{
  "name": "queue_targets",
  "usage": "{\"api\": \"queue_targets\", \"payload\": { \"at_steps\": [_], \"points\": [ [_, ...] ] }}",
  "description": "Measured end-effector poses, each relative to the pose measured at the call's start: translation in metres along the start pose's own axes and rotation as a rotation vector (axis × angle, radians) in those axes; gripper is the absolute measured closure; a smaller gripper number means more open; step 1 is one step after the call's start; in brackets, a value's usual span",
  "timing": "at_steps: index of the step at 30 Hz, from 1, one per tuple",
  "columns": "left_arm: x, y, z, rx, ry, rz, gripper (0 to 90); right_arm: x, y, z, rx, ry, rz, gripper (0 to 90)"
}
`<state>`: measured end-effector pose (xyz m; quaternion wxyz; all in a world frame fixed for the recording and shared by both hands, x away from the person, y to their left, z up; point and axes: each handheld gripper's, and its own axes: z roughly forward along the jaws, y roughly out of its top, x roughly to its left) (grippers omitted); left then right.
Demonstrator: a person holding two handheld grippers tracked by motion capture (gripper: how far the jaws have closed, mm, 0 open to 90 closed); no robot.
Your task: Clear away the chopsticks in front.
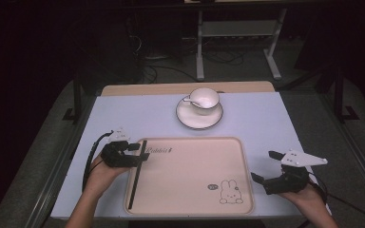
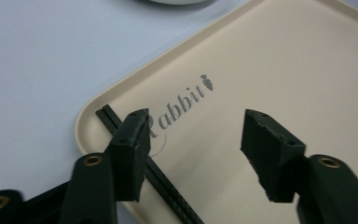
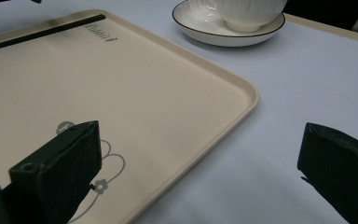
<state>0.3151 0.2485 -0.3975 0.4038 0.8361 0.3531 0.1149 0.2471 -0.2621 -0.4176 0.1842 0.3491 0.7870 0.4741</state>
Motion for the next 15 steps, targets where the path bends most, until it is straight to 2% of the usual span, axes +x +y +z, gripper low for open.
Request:
{"api": "queue_targets", "payload": {
  "at_steps": [3,7,10,15],
  "points": [
    [0.0,-0.007,-0.009,-0.033,0.011,-0.007,28.9,0.0,0.0,0.0,-0.005,0.001,0.002,0.0],
    [-0.002,-0.019,-0.02,-0.089,0.033,-0.021,23.8,0.001,0.002,-0.001,-0.02,0.009,0.007,0.0],
    [-0.005,-0.028,-0.027,-0.115,0.051,-0.013,20.0,0.002,0.003,-0.001,-0.028,0.012,0.006,0.0],
    [-0.011,-0.04,-0.038,-0.159,0.054,-0.022,15.4,0.001,0.004,-0.003,-0.039,0.006,0.007,0.0]
  ]
}}
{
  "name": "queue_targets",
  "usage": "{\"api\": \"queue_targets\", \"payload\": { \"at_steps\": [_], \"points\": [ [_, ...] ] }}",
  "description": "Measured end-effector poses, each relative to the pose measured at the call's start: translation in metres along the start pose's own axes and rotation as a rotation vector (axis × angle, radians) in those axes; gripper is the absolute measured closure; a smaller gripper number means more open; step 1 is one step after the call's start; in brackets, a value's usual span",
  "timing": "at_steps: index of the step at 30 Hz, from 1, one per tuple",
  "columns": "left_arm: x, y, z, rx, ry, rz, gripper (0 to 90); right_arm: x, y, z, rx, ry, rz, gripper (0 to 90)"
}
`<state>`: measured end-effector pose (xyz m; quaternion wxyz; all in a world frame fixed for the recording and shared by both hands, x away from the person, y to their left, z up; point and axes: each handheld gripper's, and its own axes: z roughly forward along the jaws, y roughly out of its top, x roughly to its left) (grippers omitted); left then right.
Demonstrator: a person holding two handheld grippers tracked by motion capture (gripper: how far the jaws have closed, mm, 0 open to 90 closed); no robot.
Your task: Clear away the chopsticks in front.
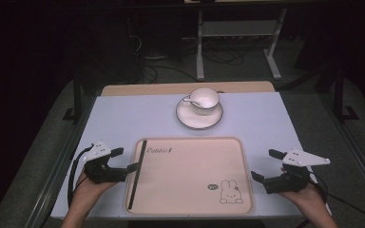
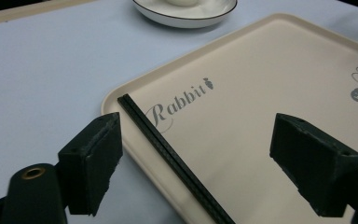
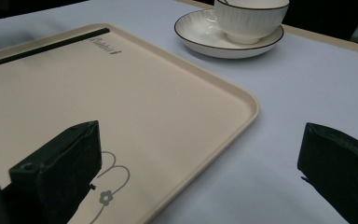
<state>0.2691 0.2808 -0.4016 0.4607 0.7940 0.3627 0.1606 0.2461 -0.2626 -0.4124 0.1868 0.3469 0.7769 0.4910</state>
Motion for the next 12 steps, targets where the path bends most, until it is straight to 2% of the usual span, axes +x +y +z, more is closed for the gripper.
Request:
{"api": "queue_targets", "payload": {
  "at_steps": [3,6,12],
  "points": [
    [-0.0018,-0.0039,-0.0047,-0.007,0.017,0.032,14.8,-0.0008,0.0005,-0.0016,-0.008,-0.003,0.003,0.0],
    [-0.0006,-0.0036,-0.0054,-0.027,0.009,0.023,14.8,-0.001,0.001,-0.0012,-0.008,-0.003,0.0,0.0],
    [-0.0004,-0.0046,-0.003,-0.007,0.002,0.027,14.8,-0.0014,0.0012,-0.0011,-0.011,-0.003,-0.003,0.0]
  ]
}}
